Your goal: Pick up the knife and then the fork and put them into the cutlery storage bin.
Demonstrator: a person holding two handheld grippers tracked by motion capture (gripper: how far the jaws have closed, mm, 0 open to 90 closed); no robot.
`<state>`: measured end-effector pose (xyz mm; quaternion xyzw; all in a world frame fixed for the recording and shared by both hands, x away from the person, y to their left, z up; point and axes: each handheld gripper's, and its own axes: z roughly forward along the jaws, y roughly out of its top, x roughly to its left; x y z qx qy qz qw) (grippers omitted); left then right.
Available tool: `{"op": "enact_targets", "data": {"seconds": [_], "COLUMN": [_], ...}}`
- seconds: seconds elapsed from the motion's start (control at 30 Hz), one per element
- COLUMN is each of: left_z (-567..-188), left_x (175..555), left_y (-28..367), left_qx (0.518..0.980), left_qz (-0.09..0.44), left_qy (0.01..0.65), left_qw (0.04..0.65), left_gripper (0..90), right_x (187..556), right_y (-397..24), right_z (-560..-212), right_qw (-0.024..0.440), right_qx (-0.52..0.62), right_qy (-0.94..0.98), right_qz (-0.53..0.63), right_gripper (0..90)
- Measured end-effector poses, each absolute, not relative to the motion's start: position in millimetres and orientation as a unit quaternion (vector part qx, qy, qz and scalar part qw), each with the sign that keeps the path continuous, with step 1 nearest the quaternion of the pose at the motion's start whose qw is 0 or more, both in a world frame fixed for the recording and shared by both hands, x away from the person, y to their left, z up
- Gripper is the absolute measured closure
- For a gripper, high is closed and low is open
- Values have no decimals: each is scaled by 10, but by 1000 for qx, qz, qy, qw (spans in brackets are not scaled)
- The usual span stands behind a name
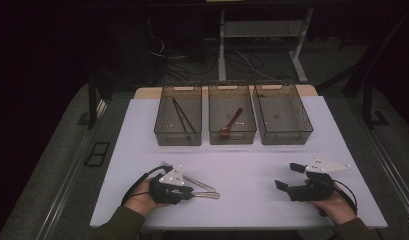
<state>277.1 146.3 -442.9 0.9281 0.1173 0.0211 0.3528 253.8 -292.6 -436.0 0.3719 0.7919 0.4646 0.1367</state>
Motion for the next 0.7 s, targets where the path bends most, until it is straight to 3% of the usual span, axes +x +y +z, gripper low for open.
{"op": "enact_targets", "data": {"seconds": [0.7], "left_z": [-4355], "left_x": [2765], "left_y": [1460], "left_qx": [930], "left_qz": [11], "left_qy": [97], "left_qw": [355], "left_gripper": [793], "right_x": [2518], "right_y": [-2844], "right_z": [-4315], "right_qw": [110], "right_qx": [346], "right_qy": [824], "right_qz": [434], "right_gripper": [138]}}
